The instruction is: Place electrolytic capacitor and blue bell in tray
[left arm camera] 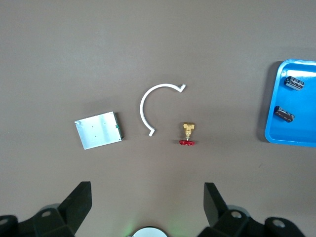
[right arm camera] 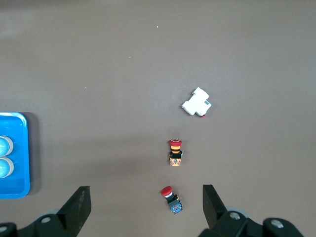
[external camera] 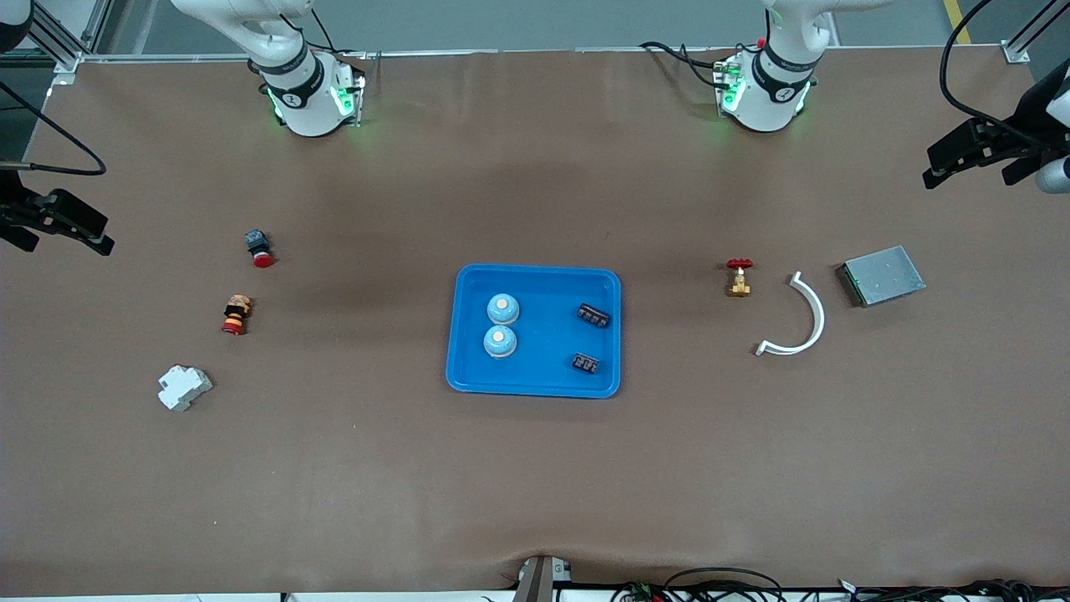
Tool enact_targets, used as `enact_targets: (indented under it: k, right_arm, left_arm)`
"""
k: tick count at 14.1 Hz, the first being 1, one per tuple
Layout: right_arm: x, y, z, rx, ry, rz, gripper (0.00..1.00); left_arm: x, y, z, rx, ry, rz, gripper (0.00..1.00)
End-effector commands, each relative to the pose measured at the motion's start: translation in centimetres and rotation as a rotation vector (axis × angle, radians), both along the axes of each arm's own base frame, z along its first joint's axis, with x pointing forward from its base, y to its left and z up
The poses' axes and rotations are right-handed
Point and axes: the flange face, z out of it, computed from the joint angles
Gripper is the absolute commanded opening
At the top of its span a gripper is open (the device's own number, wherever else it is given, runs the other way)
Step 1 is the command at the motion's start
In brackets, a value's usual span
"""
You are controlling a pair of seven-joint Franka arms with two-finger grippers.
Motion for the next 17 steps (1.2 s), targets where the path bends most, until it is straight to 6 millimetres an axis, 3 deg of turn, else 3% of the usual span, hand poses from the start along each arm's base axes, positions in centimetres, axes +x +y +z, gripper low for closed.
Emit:
enact_targets:
  k: [1, 8, 10, 17]
  right_arm:
    - [-0.3, -0.1, 0.8, 0.004, -0.014, -0.012, 1.0]
    - [-0.3, 0.0, 1.0, 0.003, -0.017, -0.01, 1.0]
    - [-0.2, 0.1, 2.0, 0.008, -0.029, -0.054, 1.0]
    - [-1.0, 0.4, 0.9, 0.038, 0.063, -0.081, 1.0]
  left_arm:
    - [-0.6, -0.2, 0.2, -0.013, -0.002, -0.012, 1.0]
    - [0.7, -0.2, 0.5, -0.014, -0.013, -0.006, 1.0]
    - [0.7, -0.3, 0.4, -0.01, -0.012, -0.011, 1.0]
    - [0.7, -0.2, 0.3, -0.018, -0.007, -0.017, 1.0]
